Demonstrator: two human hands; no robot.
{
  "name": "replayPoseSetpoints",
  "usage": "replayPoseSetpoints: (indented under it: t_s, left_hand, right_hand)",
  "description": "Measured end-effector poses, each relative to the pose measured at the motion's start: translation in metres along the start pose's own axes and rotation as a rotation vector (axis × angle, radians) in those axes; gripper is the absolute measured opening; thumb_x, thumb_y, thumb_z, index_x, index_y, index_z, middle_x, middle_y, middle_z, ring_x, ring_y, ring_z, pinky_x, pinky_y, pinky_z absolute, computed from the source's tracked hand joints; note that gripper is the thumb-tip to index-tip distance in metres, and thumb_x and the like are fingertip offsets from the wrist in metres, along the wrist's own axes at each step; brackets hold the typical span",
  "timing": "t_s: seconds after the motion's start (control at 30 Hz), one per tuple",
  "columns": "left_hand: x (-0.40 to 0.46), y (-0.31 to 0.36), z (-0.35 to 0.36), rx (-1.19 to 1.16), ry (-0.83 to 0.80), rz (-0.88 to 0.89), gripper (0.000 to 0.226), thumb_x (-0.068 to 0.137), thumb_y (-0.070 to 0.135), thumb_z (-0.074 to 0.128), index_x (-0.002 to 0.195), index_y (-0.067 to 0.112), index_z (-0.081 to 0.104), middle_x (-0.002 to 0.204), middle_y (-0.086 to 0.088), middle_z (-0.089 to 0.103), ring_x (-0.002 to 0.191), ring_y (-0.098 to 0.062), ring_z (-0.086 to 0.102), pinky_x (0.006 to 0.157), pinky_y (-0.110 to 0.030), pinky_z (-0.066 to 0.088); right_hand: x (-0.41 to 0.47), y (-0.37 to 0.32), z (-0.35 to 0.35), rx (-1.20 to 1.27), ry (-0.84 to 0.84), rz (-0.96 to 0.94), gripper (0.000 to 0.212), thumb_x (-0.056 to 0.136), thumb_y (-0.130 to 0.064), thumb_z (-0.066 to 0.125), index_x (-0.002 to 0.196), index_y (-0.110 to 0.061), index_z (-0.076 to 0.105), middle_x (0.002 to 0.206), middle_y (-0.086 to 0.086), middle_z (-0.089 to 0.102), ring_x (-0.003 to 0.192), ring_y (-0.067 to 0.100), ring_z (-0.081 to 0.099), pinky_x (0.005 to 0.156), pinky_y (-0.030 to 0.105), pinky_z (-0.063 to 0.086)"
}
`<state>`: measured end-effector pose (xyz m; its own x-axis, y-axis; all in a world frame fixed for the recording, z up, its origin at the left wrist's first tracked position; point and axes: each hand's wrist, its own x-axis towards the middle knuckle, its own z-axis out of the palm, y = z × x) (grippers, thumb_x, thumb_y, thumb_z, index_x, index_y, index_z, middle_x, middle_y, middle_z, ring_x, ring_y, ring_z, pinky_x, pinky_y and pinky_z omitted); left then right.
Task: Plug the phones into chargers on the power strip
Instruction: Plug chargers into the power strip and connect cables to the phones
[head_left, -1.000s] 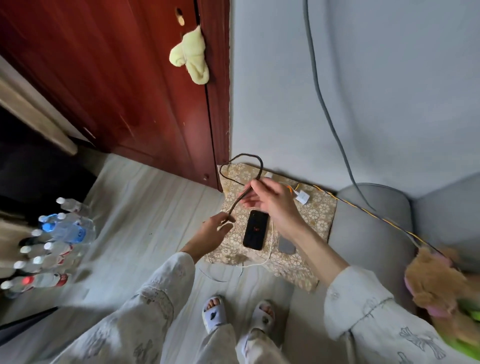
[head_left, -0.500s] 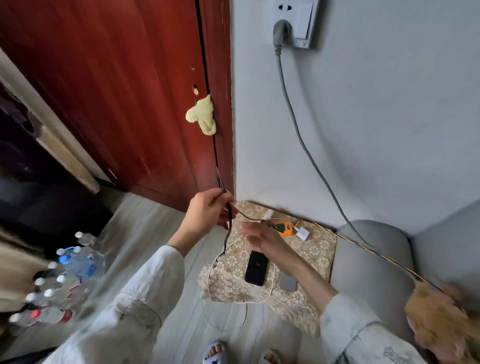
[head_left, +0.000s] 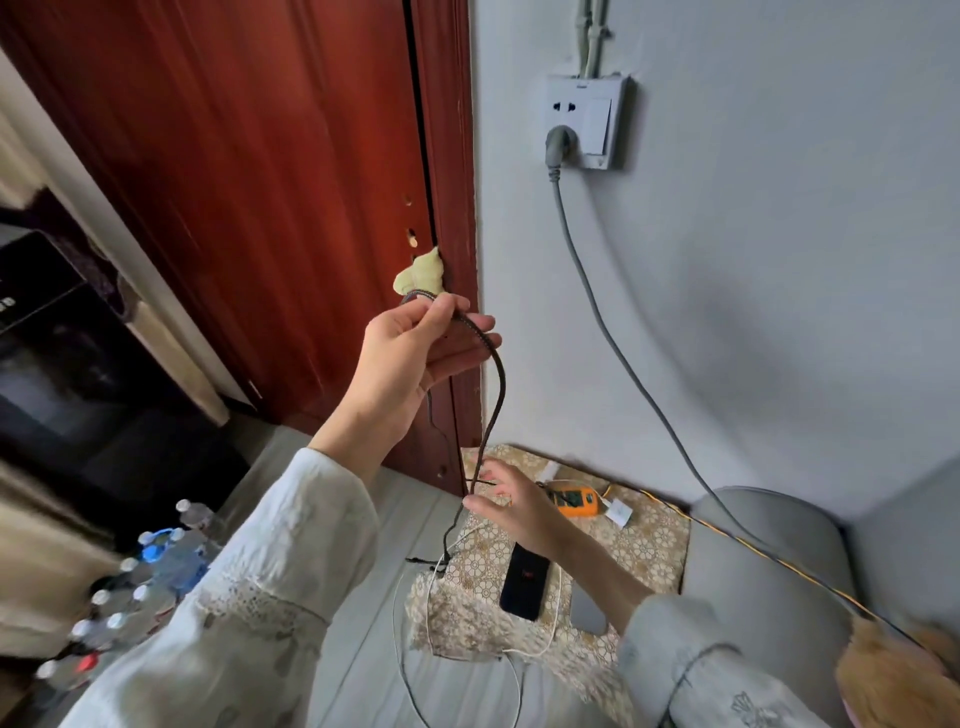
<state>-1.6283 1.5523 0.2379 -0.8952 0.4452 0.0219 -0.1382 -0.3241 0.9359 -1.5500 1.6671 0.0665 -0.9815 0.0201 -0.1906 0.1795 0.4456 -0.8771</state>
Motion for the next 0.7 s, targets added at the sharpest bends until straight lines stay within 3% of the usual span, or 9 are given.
replayPoseSetpoints:
  t_s: [0.07, 0.13, 0.23, 0.3, 0.43, 0.5, 0.63, 0.7]
  left_hand:
    - [0.003, 0.004, 0.002, -0.025, -0.023, 0.018, 0.024, 0.097, 0.015, 0.04, 0.086, 0.007, 0.059, 0.07, -0.004, 0.073, 0.069, -0.018, 0.072, 0.06, -0.022, 0.058]
    - [0.007, 0.006, 0.0, -0.035, -0.024, 0.037, 0.025, 0.097, 0.018, 0.04, 0.088, 0.006, 0.059, 0.071, -0.004, 0.073, 0.069, -0.017, 0.072, 0.062, -0.021, 0.058]
    - [0.012, 0.002, -0.007, -0.049, -0.009, 0.016, 0.028, 0.097, 0.024, 0.038, 0.092, 0.005, 0.058, 0.076, -0.008, 0.072, 0.069, -0.018, 0.071, 0.065, -0.025, 0.058]
    - [0.014, -0.009, -0.017, -0.019, 0.008, -0.038, 0.028, 0.098, 0.024, 0.037, 0.098, 0.004, 0.058, 0.082, -0.01, 0.07, 0.074, -0.022, 0.07, 0.066, -0.027, 0.058]
    - [0.01, -0.054, -0.042, 0.282, 0.075, -0.182, 0.028, 0.096, -0.001, 0.033, 0.111, -0.004, 0.056, 0.09, -0.01, 0.068, 0.077, -0.017, 0.068, 0.073, -0.025, 0.059]
    - [0.005, -0.076, -0.057, 0.501, -0.025, -0.287, 0.036, 0.09, -0.012, 0.031, 0.116, -0.003, 0.055, 0.096, -0.006, 0.068, 0.087, -0.017, 0.066, 0.08, -0.025, 0.056]
    - [-0.007, -0.109, -0.069, 0.853, -0.487, -0.477, 0.043, 0.087, -0.006, 0.044, 0.126, 0.012, 0.049, 0.12, -0.002, 0.059, 0.109, -0.016, 0.057, 0.087, -0.02, 0.048]
    - [-0.01, -0.123, -0.064, 0.952, -0.489, -0.422, 0.04, 0.088, 0.008, 0.053, 0.126, 0.016, 0.047, 0.125, 0.001, 0.054, 0.111, -0.014, 0.054, 0.089, -0.019, 0.044]
  right_hand:
    - [0.002, -0.003, 0.003, 0.034, 0.008, -0.053, 0.033, 0.093, -0.024, 0.052, 0.12, -0.006, 0.058, 0.102, -0.004, 0.063, 0.089, 0.003, 0.058, 0.077, 0.014, 0.042]
    - [0.003, -0.005, 0.001, 0.069, 0.052, -0.064, 0.026, 0.095, -0.017, 0.047, 0.105, 0.0, 0.065, 0.088, 0.003, 0.067, 0.073, 0.008, 0.062, 0.066, 0.016, 0.048]
    - [0.006, -0.012, -0.01, 0.124, 0.085, -0.063, 0.026, 0.096, -0.016, 0.043, 0.1, 0.0, 0.064, 0.102, 0.013, 0.069, 0.083, 0.017, 0.067, 0.075, 0.025, 0.056]
    - [0.009, -0.021, -0.021, 0.204, 0.123, -0.048, 0.023, 0.096, -0.019, 0.045, 0.095, -0.007, 0.065, 0.1, 0.011, 0.069, 0.081, 0.019, 0.068, 0.076, 0.029, 0.058]
    - [0.012, -0.043, -0.048, 0.319, 0.215, -0.086, 0.021, 0.094, -0.017, 0.048, 0.088, -0.011, 0.066, 0.09, 0.012, 0.07, 0.072, 0.016, 0.066, 0.068, 0.019, 0.055]
    - [0.012, -0.053, -0.061, 0.328, 0.221, -0.118, 0.02, 0.094, -0.018, 0.048, 0.084, -0.017, 0.065, 0.085, 0.005, 0.07, 0.067, 0.012, 0.066, 0.065, 0.019, 0.055]
    - [0.016, -0.069, -0.076, 0.42, 0.261, -0.101, 0.021, 0.095, -0.015, 0.046, 0.082, -0.013, 0.063, 0.08, 0.006, 0.069, 0.062, 0.014, 0.068, 0.063, 0.024, 0.058]
    - [0.019, -0.074, -0.078, 0.506, 0.289, -0.083, 0.023, 0.095, -0.016, 0.047, 0.081, -0.011, 0.064, 0.079, 0.008, 0.07, 0.062, 0.017, 0.069, 0.061, 0.025, 0.058]
